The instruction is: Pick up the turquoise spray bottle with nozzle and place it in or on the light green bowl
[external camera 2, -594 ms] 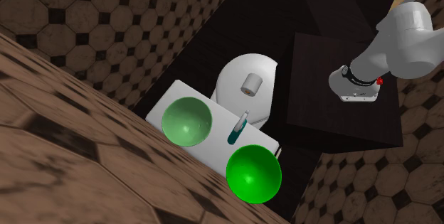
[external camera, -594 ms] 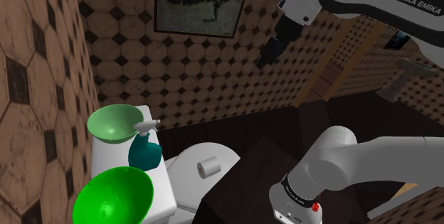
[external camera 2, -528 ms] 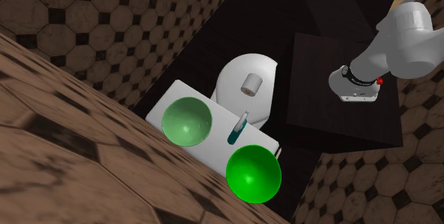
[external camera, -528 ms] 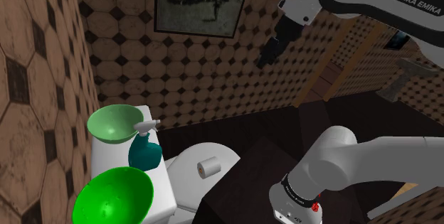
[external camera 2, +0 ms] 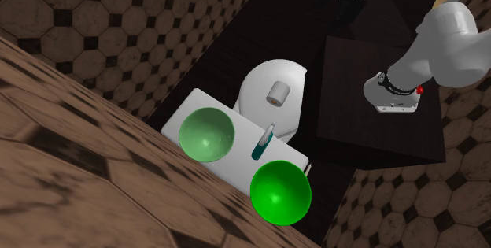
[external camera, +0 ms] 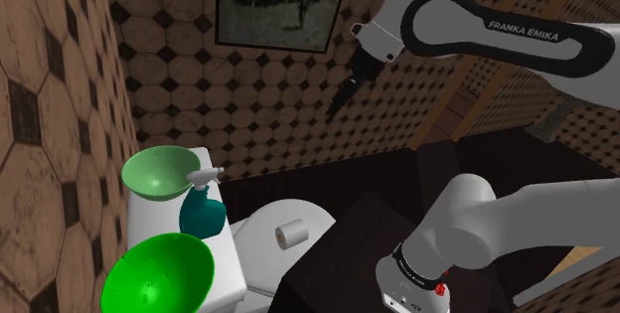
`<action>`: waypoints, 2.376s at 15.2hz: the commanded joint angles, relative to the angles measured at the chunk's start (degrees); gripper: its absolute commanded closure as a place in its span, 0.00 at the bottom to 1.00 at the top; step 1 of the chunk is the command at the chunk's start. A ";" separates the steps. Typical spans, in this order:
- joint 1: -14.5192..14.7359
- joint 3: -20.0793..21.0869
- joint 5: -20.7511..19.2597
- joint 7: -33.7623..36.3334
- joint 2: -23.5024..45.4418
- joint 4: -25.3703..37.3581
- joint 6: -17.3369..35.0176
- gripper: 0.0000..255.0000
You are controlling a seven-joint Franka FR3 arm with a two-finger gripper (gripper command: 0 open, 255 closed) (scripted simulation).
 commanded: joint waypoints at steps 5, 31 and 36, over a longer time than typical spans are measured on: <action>6.05 -0.47 3.78 -9.09 5.55 -5.04 13.24 0.00; 35.60 -3.47 43.65 -64.39 43.54 0.83 49.00 0.00; 35.93 -2.70 47.44 -67.30 46.81 2.42 50.36 0.00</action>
